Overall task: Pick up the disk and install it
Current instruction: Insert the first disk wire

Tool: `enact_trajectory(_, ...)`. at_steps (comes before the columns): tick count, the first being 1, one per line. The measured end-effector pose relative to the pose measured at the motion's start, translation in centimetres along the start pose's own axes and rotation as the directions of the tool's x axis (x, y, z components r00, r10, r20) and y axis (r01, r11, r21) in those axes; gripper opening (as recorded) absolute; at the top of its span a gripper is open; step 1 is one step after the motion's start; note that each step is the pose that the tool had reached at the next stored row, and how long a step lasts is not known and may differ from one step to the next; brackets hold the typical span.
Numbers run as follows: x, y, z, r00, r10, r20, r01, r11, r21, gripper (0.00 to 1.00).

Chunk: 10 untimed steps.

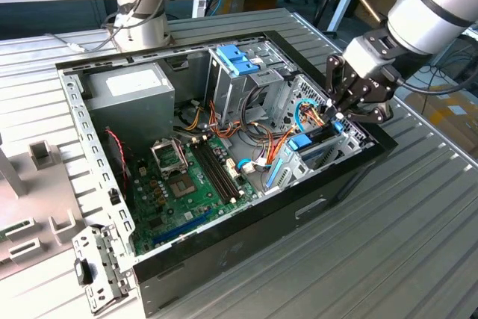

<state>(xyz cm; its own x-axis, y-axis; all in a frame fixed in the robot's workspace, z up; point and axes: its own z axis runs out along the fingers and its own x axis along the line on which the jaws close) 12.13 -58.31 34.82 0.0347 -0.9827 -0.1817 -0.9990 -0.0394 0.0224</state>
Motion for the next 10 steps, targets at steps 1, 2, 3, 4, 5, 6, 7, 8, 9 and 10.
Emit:
enact_trajectory(1, 0.03, -0.03, 0.12, 1.0000, 0.001, -0.0002, -0.001, 1.0000, -0.0034, 0.11)
enact_trajectory(2, 0.05, -0.05, 0.23, 1.0000, 0.001, 0.0000, -0.001, 1.0000, -0.0057, 0.11)
enact_trajectory(3, 0.07, -0.07, 0.30, 1.0000, 0.001, -0.0001, -0.001, 1.0000, -0.0074, 0.11)
enact_trajectory(4, 0.09, -0.09, 0.40, 1.0000, 0.002, 0.0000, -0.002, 1.0000, -0.0092, 0.11)
enact_trajectory(5, 0.10, -0.12, 0.45, 1.0000, 0.002, -0.0002, -0.002, 0.9999, -0.0107, 0.11)
enact_trajectory(6, 0.11, -0.13, 0.53, 1.0000, 0.002, -0.0003, -0.002, 0.9999, -0.0124, 0.11)
enact_trajectory(7, 0.12, -0.15, 0.56, 1.0000, 0.002, -0.0002, -0.002, 0.9999, -0.0131, 0.11)
enact_trajectory(8, 0.13, -0.15, 0.58, 1.0000, 0.003, 0.0000, -0.003, 0.9999, -0.0132, 0.11)
enact_trajectory(9, 0.12, -0.15, 0.57, 1.0000, 0.002, 0.0002, -0.002, 0.9999, -0.0133, 0.11)
enact_trajectory(10, 0.11, -0.15, 0.50, 1.0000, 0.002, 0.0007, -0.002, 0.9999, -0.0133, 0.11)
